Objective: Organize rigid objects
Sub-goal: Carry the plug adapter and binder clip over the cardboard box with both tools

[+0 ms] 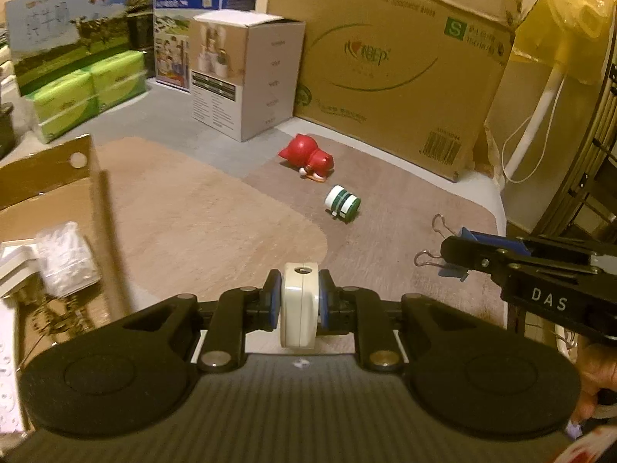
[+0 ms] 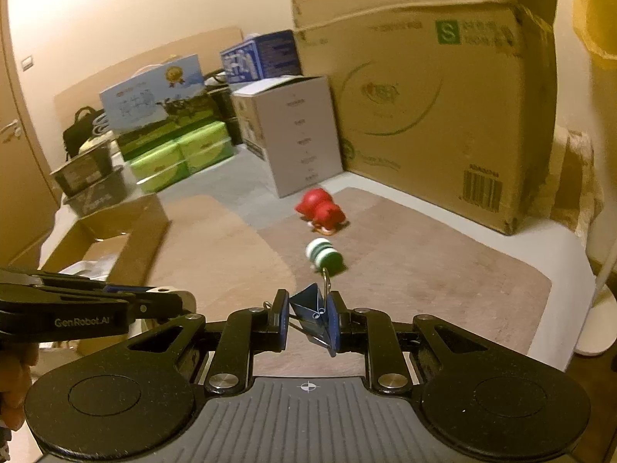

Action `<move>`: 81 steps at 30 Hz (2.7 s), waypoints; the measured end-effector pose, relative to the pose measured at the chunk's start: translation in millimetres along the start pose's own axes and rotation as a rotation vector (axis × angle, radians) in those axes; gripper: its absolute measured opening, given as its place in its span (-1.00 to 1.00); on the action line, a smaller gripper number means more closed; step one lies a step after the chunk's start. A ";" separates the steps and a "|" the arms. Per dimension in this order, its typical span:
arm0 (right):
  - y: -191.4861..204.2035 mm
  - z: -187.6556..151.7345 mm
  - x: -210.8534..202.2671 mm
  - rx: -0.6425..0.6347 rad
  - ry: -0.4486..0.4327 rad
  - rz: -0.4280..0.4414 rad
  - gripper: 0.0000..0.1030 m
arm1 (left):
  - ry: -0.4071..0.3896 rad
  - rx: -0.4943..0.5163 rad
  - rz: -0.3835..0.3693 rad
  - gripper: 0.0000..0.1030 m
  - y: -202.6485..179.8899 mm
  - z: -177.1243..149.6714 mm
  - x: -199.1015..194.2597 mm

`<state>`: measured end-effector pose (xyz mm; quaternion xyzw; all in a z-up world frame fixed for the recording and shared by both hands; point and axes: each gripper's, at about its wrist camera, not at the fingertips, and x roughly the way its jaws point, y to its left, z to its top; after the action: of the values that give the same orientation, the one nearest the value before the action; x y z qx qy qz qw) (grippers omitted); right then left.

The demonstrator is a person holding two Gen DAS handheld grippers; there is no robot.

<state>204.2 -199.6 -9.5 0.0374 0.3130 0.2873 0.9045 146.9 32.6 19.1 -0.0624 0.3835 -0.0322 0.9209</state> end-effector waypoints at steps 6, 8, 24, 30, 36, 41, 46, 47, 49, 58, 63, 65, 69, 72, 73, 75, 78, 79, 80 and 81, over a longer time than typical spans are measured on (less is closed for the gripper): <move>27.1 -0.2 -12.1 -0.034 -0.012 0.026 -0.60 | -0.026 -0.011 0.017 -0.67 10.0 -8.3 -26.7; 36.3 0.5 -13.9 -0.046 -0.015 0.037 -0.60 | -0.037 -0.019 0.023 -0.67 14.6 -10.4 -35.7; 114.2 7.6 -11.4 -0.149 -0.022 0.164 -0.60 | -0.102 -0.112 0.141 -0.67 79.4 -28.3 -100.3; 140.9 9.4 -3.4 -0.186 -0.013 0.207 -0.60 | -0.111 -0.144 0.182 -0.67 102.9 -34.6 -115.0; 165.3 11.5 6.1 -0.218 -0.003 0.243 -0.60 | -0.118 -0.173 0.210 -0.67 125.3 -38.9 -124.6; 184.2 13.3 15.4 -0.242 0.008 0.267 -0.60 | -0.123 -0.193 0.227 -0.67 142.2 -41.7 -130.6; 201.8 16.2 27.9 -0.265 0.021 0.290 -0.60 | -0.124 -0.205 0.246 -0.67 160.0 -42.4 -133.7; 204.8 17.4 30.8 -0.269 0.023 0.294 -0.60 | -0.125 -0.208 0.250 -0.67 163.9 -42.0 -134.5; 211.3 19.3 36.7 -0.277 0.025 0.301 -0.60 | -0.127 -0.212 0.258 -0.67 171.3 -41.1 -135.5; 235.7 33.8 71.7 -0.312 0.041 0.318 -0.60 | -0.134 -0.221 0.278 -0.67 207.7 -22.9 -127.1; 244.5 43.3 96.5 -0.319 0.053 0.325 -0.60 | -0.131 -0.215 0.291 -0.67 229.1 -8.0 -115.2; 247.7 47.9 108.3 -0.323 0.058 0.325 -0.60 | -0.127 -0.212 0.295 -0.67 237.3 -2.5 -108.8; 252.6 57.0 130.3 -0.329 0.066 0.328 -0.60 | -0.119 -0.204 0.303 -0.67 252.1 7.7 -95.0; 257.8 65.3 148.5 -0.332 0.069 0.329 -0.60 | -0.111 -0.201 0.305 -0.67 261.8 13.9 -82.9; 258.7 67.4 153.8 -0.333 0.069 0.329 -0.60 | -0.107 -0.198 0.306 -0.67 264.8 16.1 -78.3; 260.1 72.2 165.9 -0.332 0.072 0.329 -0.60 | -0.102 -0.193 0.307 -0.67 270.4 20.3 -69.7; 261.9 79.3 183.5 -0.333 0.078 0.325 -0.60 | -0.094 -0.192 0.303 -0.67 279.1 27.0 -56.9; 262.4 81.8 189.5 -0.335 0.080 0.323 -0.60 | -0.093 -0.189 0.303 -0.67 281.7 29.4 -52.8; 262.1 84.1 196.3 -0.336 0.083 0.319 -0.60 | -0.091 -0.186 0.304 -0.67 284.6 32.1 -48.1; 262.8 85.9 201.5 -0.336 0.085 0.317 -0.60 | -0.089 -0.186 0.305 -0.67 287.1 34.1 -43.8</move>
<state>253.0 138.2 14.6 -0.0773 0.2889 0.4753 0.8275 143.6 324.7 33.6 -0.0896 0.3486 0.1462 0.9214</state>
